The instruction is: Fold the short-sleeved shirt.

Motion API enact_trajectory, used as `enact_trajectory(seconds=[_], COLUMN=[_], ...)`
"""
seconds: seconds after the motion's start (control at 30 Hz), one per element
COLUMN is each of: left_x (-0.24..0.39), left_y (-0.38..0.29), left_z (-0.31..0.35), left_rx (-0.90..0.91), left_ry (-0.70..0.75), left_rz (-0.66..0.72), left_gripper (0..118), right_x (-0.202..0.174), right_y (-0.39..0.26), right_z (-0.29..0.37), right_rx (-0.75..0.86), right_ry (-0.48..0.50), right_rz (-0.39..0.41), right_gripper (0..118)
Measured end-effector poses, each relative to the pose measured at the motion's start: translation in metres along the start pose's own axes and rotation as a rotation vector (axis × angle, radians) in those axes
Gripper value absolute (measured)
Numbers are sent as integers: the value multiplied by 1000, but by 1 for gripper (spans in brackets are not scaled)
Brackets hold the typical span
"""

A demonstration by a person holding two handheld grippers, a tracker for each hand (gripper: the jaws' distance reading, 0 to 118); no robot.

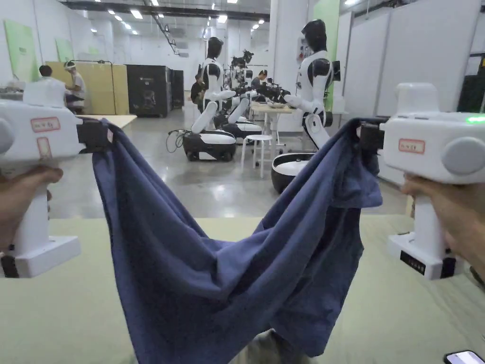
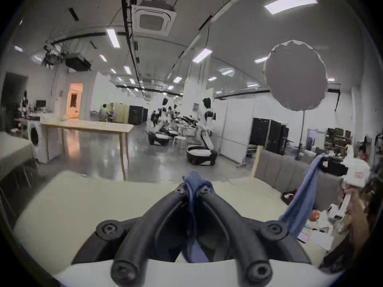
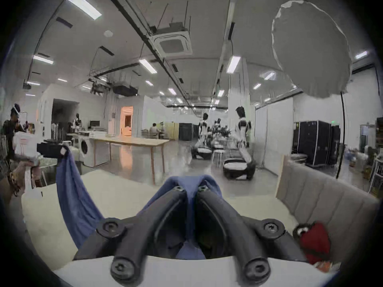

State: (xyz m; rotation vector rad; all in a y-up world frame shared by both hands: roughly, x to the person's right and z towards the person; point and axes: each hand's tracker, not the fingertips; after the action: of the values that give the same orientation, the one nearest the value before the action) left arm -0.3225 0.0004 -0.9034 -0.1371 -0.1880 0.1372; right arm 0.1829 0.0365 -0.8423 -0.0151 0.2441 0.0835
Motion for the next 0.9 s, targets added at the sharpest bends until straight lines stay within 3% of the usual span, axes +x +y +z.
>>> enact_trajectory(seconds=[0.17, 0.37, 0.67, 0.9], left_x=[-14, -28, -50, -72], left_y=[77, 117, 99, 21], left_z=[-31, -62, -107, -141], left_rx=[58, 122, 108, 25], left_ry=[95, 134, 143, 163], left_rz=[-137, -78, -1, 0], left_gripper=[4, 4, 4, 4], right_x=[-2, -1, -3, -3], right_y=[73, 113, 93, 33], right_z=[-69, -129, -171, -200], right_rx=[10, -8, -10, -72], right_ry=[-41, -64, -50, -44], right_rz=[-2, 12, -17, -25], right_gripper=[4, 4, 4, 4])
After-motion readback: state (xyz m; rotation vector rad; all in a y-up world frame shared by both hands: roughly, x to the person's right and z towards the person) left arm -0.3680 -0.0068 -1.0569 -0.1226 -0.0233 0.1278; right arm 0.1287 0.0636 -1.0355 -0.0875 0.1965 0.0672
